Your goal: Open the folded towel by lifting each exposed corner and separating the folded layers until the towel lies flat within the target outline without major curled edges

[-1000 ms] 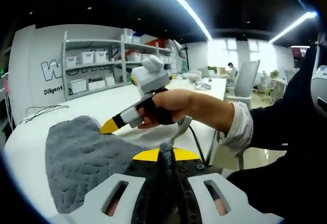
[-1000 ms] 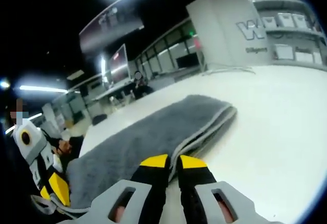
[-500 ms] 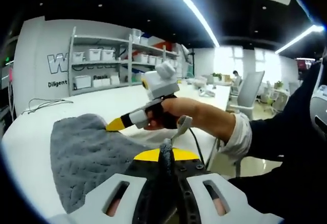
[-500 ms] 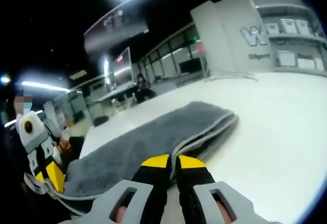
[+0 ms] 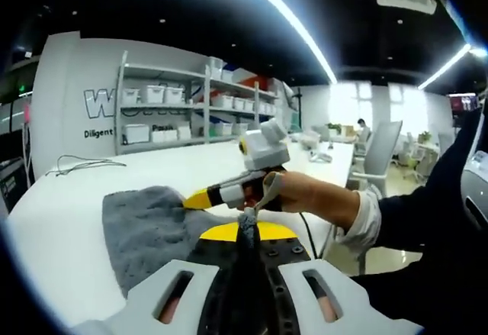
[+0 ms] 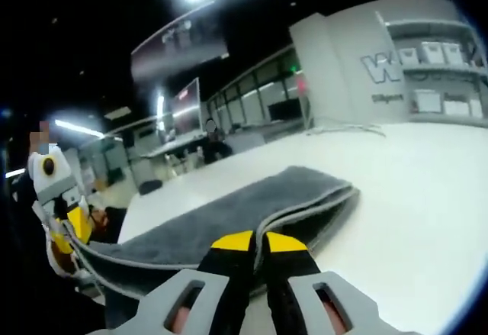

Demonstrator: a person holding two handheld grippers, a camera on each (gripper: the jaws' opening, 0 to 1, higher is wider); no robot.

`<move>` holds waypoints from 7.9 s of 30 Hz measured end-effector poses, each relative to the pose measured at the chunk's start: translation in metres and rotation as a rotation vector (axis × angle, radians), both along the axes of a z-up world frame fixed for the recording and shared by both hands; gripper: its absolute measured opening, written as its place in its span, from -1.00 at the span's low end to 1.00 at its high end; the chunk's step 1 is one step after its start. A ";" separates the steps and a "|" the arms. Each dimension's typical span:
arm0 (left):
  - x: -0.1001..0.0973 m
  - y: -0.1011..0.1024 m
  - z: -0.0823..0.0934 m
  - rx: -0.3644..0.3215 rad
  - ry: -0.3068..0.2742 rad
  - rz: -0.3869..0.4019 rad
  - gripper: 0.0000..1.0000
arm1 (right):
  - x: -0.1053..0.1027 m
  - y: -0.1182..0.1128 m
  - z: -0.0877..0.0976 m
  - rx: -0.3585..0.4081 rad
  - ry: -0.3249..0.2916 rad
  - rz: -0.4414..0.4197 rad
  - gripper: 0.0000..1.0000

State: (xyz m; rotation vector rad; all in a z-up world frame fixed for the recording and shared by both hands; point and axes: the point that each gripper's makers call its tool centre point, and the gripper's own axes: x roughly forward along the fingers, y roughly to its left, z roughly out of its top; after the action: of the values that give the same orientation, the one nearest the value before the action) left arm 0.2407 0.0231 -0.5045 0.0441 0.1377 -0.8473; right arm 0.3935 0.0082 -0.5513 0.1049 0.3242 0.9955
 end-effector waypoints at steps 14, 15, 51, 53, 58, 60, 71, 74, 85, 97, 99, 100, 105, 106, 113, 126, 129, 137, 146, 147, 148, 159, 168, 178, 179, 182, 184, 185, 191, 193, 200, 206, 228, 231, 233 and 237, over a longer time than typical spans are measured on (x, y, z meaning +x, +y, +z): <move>-0.005 0.026 0.012 -0.031 -0.095 0.058 -0.90 | -0.007 0.017 0.019 -0.030 -0.026 0.029 -0.99; -0.005 0.028 0.012 -0.033 -0.095 0.060 -0.90 | -0.006 0.019 0.020 -0.030 -0.030 0.031 -0.99; -0.019 0.091 0.028 -0.111 -0.156 0.184 -0.90 | -0.014 0.069 0.060 -0.147 -0.095 0.094 -0.99; -0.019 0.094 0.028 -0.113 -0.158 0.190 -0.90 | -0.016 0.070 0.061 -0.156 -0.100 0.096 -0.99; -0.021 0.102 0.029 -0.114 -0.163 0.207 -0.90 | -0.018 0.074 0.062 -0.169 -0.104 0.101 -0.99; -0.021 0.104 0.029 -0.112 -0.167 0.212 -0.90 | -0.020 0.077 0.063 -0.180 -0.110 0.107 -0.99; -0.023 0.120 0.031 -0.114 -0.177 0.246 -0.90 | -0.022 0.093 0.067 -0.240 -0.137 0.134 -0.99; -0.024 0.125 0.031 -0.118 -0.177 0.257 -0.90 | -0.022 0.097 0.069 -0.240 -0.135 0.139 -0.99; -0.023 0.141 0.030 -0.117 -0.179 0.301 -0.90 | -0.021 0.116 0.073 -0.264 -0.144 0.160 -0.99; -0.025 0.158 0.028 -0.126 -0.181 0.339 -0.90 | -0.020 0.138 0.072 -0.286 -0.158 0.183 -0.99; -0.025 0.160 0.027 -0.125 -0.183 0.344 -0.90 | -0.020 0.142 0.072 -0.291 -0.166 0.189 -0.99; -0.025 0.163 0.027 -0.124 -0.186 0.350 -0.90 | -0.020 0.143 0.072 -0.292 -0.166 0.191 -0.99; -0.025 0.168 0.028 -0.128 -0.187 0.358 -0.90 | -0.020 0.153 0.073 -0.296 -0.171 0.202 -0.99; -0.025 0.169 0.028 -0.127 -0.187 0.360 -0.90 | -0.019 0.155 0.073 -0.300 -0.173 0.205 -0.99; -0.026 0.177 0.026 -0.134 -0.184 0.374 -0.90 | -0.020 0.164 0.071 -0.307 -0.179 0.217 -0.99; -0.029 0.193 0.022 -0.137 -0.175 0.404 -0.90 | -0.022 0.184 0.069 -0.325 -0.185 0.237 -0.99; -0.029 0.196 0.021 -0.136 -0.173 0.410 -0.90 | -0.021 0.189 0.067 -0.325 -0.181 0.240 -0.99; -0.031 0.207 0.014 -0.141 -0.162 0.418 -0.90 | -0.023 0.203 0.064 -0.341 -0.185 0.253 -0.99; -0.031 0.214 0.010 -0.144 -0.150 0.424 -0.90 | -0.022 0.220 0.057 -0.361 -0.179 0.269 -0.99; -0.031 0.215 0.009 -0.145 -0.147 0.424 -0.90 | -0.022 0.222 0.056 -0.367 -0.179 0.272 -0.99; -0.031 0.217 0.007 -0.146 -0.145 0.427 -0.90 | -0.021 0.224 0.055 -0.370 -0.178 0.274 -0.99; -0.031 0.225 -0.005 -0.151 -0.117 0.436 -0.90 | -0.026 0.236 0.040 -0.399 -0.168 0.293 -0.99; -0.033 0.236 -0.014 -0.155 -0.095 0.457 -0.90 | -0.032 0.248 0.028 -0.416 -0.165 0.304 -0.99; -0.036 0.242 -0.024 -0.157 -0.074 0.463 -0.90 | -0.035 0.262 0.019 -0.445 -0.180 0.324 -0.99; -0.036 0.243 -0.026 -0.159 -0.070 0.465 -0.90 | -0.035 0.264 0.018 -0.451 -0.182 0.327 -0.99; -0.037 0.245 -0.030 -0.163 -0.061 0.469 -0.90 | -0.035 0.268 0.015 -0.463 -0.190 0.332 -0.98; -0.037 0.247 -0.034 -0.168 -0.054 0.472 -0.90 | -0.035 0.271 0.013 -0.472 -0.199 0.336 -0.98; -0.037 0.248 -0.035 -0.169 -0.051 0.473 -0.90 | -0.036 0.273 0.013 -0.476 -0.203 0.338 -0.98; -0.038 0.252 -0.046 -0.184 -0.023 0.474 -0.90 | -0.036 0.283 0.008 -0.504 -0.228 0.351 -0.98; -0.038 0.253 -0.047 -0.185 -0.018 0.474 -0.90 | -0.036 0.286 0.005 -0.514 -0.232 0.354 -0.98; -0.040 0.256 -0.053 -0.189 -0.004 0.478 -0.90 | -0.035 0.295 -0.001 -0.534 -0.233 0.361 -0.97; -0.041 0.261 -0.059 -0.189 0.007 0.491 -0.90 | -0.034 0.302 -0.007 -0.549 -0.232 0.367 -0.96; -0.041 0.266 -0.072 -0.055 -0.022 0.536 -0.89 | -0.029 0.314 -0.031 -0.535 -0.164 0.374 -0.85; -0.041 0.266 -0.074 -0.024 -0.035 0.539 -0.89 | -0.030 0.315 -0.037 -0.516 -0.128 0.375 -0.82; -0.041 0.267 -0.074 -0.017 -0.041 0.540 -0.88 | -0.030 0.316 -0.039 -0.507 -0.118 0.375 -0.80; -0.042 0.269 -0.074 -0.012 -0.048 0.543 -0.86 | -0.031 0.317 -0.042 -0.477 -0.072 0.376 -0.76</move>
State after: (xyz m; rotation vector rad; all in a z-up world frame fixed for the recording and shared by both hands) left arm 0.1989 0.2920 -0.5790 0.0144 0.0930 -0.3047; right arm 0.3621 0.3249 -0.5930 -0.4385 0.5187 1.2619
